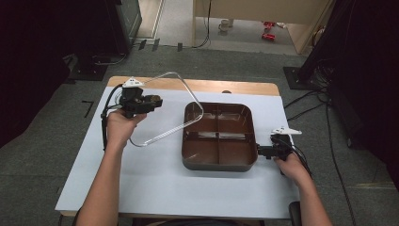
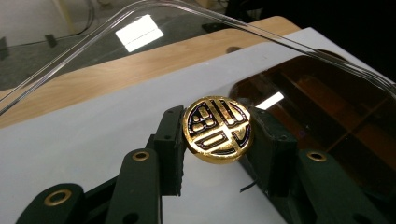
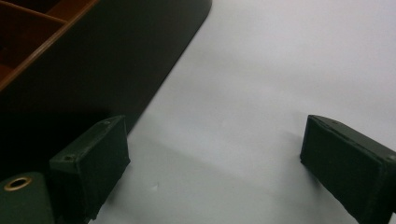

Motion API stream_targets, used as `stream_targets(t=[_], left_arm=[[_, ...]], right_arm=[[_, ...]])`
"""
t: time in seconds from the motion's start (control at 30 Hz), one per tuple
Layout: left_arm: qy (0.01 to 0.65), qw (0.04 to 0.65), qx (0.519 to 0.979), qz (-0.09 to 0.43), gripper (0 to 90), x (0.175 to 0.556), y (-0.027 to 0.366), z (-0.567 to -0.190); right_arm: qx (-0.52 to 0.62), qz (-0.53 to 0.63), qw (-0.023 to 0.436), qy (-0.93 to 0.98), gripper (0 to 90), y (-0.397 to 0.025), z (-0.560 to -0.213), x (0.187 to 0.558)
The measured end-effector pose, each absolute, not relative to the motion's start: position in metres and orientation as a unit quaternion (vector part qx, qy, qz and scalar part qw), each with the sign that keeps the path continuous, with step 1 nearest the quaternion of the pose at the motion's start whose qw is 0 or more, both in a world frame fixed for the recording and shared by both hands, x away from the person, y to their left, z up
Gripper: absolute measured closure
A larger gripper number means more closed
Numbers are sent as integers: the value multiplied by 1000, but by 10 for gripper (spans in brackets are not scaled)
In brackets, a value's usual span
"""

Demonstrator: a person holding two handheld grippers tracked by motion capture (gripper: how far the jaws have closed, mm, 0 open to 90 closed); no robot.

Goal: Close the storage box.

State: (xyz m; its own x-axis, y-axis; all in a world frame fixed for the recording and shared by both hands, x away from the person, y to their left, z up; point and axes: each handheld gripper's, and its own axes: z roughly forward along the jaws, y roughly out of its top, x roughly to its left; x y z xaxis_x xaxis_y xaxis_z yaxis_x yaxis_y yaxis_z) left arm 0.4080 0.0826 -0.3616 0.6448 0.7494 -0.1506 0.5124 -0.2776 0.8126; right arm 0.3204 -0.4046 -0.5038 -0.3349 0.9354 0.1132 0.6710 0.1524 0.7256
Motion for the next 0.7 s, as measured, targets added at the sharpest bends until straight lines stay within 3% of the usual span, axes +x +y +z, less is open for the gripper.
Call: stream_targets(t=[0.7], left_arm=[[289, 429, 852, 77, 594, 395, -10, -392]], right_arm=[[546, 355, 186, 736, 73, -405, -504, 320]])
